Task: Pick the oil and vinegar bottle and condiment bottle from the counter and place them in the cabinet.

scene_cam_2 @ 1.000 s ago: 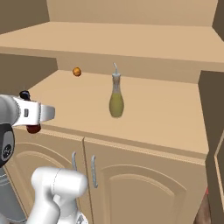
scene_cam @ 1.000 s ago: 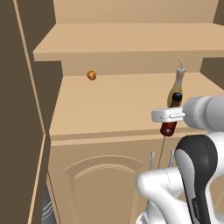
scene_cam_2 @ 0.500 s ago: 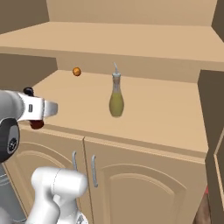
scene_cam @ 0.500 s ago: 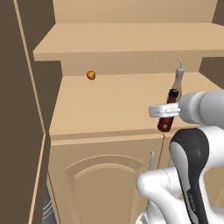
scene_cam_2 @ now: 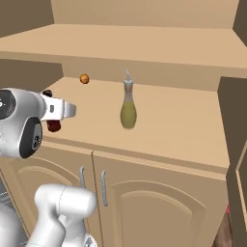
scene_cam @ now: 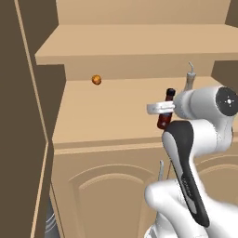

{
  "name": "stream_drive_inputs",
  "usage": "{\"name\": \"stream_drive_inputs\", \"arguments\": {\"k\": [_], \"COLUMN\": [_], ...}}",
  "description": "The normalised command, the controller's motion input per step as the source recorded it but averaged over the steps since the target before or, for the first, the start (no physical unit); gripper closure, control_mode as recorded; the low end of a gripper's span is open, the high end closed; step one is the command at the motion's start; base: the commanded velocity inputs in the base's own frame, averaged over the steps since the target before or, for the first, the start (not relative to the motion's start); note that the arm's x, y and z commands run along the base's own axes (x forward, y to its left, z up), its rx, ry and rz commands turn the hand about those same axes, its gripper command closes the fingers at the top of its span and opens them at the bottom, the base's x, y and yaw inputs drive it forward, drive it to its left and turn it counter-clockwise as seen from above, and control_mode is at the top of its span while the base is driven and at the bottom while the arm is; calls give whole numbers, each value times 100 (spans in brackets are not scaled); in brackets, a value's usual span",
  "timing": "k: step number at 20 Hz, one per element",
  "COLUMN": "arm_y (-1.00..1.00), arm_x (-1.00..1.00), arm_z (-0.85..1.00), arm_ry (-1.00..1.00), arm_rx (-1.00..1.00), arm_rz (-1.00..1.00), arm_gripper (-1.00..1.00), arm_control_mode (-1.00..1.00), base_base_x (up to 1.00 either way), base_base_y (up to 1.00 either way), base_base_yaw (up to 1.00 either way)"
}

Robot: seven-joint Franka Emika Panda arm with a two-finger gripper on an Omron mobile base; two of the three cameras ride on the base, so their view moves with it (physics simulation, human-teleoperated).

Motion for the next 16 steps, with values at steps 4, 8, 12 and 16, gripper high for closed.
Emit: {"name": "stream_drive_inputs", "arguments": {"k": [4,8,12,16], "arm_y": [0,0,0,0], "arm_x": [62,31,3,6], "arm_z": [-32,-53,-6,0], "arm_ry": [-1,-4,-2,0], "arm_rx": [-2,-10,-1,0], "arm_rz": [0,0,0,0], "arm_gripper": [100,100,100,100], "arm_control_mode": [-100,-100,-100,-100], "base_base_x": [0,0,0,0], "base_base_y": [0,0,0,0], "base_base_yaw": [0,0,0,0]}}
